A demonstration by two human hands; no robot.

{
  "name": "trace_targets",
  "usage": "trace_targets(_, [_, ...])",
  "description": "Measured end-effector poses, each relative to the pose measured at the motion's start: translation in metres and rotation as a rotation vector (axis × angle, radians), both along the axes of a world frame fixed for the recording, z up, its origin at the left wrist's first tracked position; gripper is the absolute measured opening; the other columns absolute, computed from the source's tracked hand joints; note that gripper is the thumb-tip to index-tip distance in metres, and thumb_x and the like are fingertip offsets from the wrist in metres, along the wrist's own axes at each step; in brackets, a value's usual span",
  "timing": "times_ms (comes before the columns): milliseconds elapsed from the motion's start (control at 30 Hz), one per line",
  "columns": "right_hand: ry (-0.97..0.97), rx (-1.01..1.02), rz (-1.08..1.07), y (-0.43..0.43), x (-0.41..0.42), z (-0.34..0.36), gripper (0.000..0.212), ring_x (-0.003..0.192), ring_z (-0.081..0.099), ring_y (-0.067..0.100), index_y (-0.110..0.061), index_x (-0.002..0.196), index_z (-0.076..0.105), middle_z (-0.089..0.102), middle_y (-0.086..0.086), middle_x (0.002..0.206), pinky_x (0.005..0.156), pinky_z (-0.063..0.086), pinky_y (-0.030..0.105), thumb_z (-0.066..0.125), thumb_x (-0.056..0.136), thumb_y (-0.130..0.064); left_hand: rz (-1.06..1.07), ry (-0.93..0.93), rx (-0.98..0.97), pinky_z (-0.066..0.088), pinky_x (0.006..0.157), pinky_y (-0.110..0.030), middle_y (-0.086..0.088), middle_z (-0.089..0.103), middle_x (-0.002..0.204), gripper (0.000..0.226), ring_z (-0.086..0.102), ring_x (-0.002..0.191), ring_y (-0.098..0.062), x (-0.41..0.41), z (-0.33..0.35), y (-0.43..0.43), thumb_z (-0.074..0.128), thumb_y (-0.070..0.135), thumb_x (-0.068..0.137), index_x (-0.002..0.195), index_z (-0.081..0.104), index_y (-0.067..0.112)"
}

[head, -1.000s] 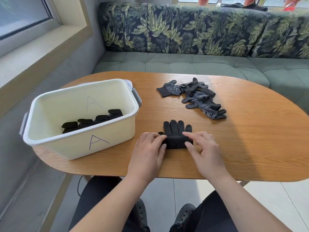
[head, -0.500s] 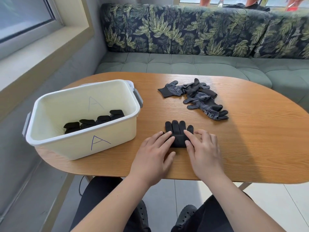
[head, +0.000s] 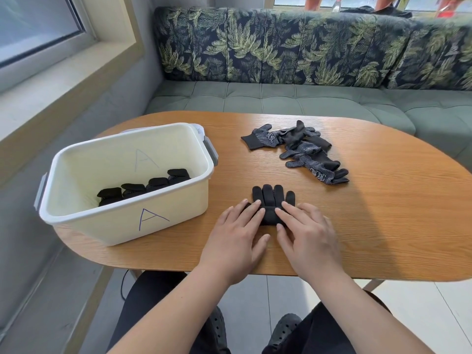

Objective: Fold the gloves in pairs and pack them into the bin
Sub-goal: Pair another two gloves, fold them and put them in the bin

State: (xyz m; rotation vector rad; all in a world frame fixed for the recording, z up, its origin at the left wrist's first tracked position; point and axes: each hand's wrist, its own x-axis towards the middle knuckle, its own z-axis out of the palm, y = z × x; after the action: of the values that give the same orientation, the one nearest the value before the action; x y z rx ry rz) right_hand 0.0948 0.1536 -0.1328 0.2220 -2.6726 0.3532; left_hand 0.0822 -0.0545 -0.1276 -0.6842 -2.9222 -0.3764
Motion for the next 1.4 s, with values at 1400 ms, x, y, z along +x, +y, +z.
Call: trace_targets(1400, [-0.194, -0.578, 0.067, 0.017, 0.005, 0.013, 0.034, 0.087, 0.062, 0.007, -0.050, 0.126, 0.071, 0.062, -0.015, 0.104, 0.077, 0.049, 0.019, 0.075, 0.093, -0.041, 0.082, -0.157, 0.551, 0.048, 0.103, -0.031, 0.018, 0.060, 0.120, 0.038, 0.053, 0.114, -0.002, 0.004, 0.011, -0.014, 0.061, 0.048, 0.104, 0.142, 0.054, 0.048])
